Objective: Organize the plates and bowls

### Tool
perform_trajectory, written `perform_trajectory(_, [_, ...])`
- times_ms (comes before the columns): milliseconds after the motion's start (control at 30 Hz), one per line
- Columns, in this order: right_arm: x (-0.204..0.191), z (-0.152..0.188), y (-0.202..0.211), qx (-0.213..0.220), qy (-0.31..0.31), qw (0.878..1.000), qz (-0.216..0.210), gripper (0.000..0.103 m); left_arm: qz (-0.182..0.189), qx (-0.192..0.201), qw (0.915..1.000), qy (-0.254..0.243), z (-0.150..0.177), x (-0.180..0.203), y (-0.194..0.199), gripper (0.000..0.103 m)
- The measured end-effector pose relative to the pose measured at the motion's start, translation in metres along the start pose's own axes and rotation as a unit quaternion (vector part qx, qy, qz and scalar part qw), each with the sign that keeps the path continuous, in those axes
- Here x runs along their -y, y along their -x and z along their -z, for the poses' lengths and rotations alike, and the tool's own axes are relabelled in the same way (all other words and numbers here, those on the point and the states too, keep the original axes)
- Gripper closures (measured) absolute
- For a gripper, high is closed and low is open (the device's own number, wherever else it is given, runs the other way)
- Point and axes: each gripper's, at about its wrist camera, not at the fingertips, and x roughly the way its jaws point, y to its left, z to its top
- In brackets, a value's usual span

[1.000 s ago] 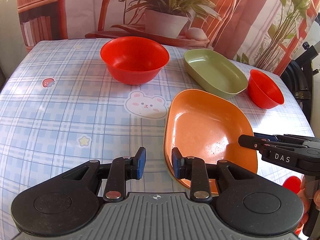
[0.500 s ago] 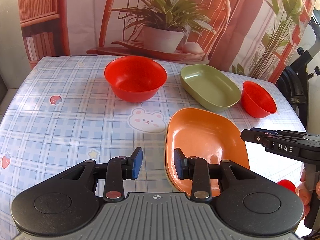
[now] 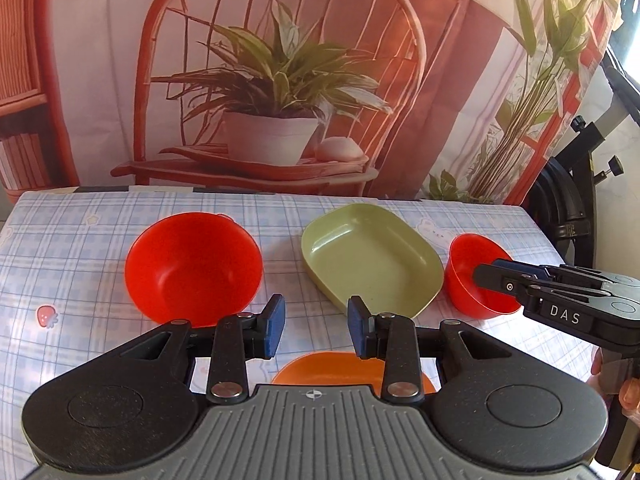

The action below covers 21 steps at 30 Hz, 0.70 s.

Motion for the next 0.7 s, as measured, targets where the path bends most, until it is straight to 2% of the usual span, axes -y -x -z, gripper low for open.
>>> perform_trajectory(267, [0.01,-0.023,-0.056,-0.014,0.017,1.0,0.007,0.08,-0.012,-0.042,0.9988,0.023,-0.009,0.008,-0.068,0.067])
perform_trajectory(367, [0.011,-0.029,-0.077,-0.018,0.036,0.999,0.018,0.08,-0.011,-0.052,0.9983,0.025,-0.007,0.007,-0.082,0.067])
perform_trajectory(633, [0.018,-0.031,-0.123,-0.069,0.043,0.996,0.043,0.081,0.009,-0.067,0.9966,0.047,-0.002,0.003,-0.098,0.068])
perform_trajectory(700, [0.017,-0.028,-0.127,-0.079,0.043,0.995,0.04,0.085,0.016,-0.066,0.9966,0.047,-0.001,0.002,-0.1,0.082])
